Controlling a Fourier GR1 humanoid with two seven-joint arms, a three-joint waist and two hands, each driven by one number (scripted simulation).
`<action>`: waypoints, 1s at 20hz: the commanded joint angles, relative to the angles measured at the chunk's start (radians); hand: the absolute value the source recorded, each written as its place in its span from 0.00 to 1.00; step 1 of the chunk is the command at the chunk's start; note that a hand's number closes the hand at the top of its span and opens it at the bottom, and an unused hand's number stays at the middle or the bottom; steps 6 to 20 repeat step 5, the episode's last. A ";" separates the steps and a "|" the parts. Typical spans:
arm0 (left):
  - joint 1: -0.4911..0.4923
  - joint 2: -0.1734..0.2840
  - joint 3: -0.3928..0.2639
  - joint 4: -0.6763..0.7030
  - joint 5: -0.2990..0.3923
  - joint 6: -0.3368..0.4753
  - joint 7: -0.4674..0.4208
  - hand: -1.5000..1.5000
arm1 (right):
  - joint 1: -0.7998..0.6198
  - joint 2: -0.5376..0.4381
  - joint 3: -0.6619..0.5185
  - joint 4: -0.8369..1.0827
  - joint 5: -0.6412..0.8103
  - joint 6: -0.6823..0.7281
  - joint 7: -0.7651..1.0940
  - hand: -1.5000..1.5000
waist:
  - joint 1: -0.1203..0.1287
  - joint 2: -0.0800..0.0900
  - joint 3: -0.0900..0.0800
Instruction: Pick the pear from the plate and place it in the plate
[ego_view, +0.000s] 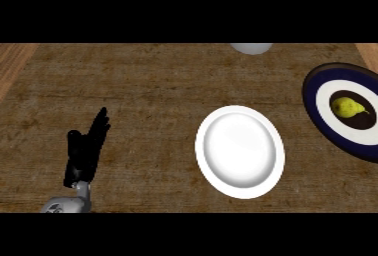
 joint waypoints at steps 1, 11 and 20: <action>0.020 0.002 -0.004 0.007 0.004 -0.015 -0.019 0.50 | 0.018 -0.037 -0.004 -0.001 -0.001 0.009 -0.003 0.00 | 0.003 0.001 0.001; 0.010 0.010 0.006 -0.004 0.015 -0.024 -0.012 0.50 | 0.015 -0.003 -0.007 -0.003 0.001 -0.077 0.012 0.00 | 0.012 0.004 0.002; 0.010 0.010 0.006 -0.004 0.015 -0.024 -0.012 0.50 | 0.015 -0.003 -0.007 -0.003 0.001 -0.077 0.012 0.00 | 0.012 0.004 0.002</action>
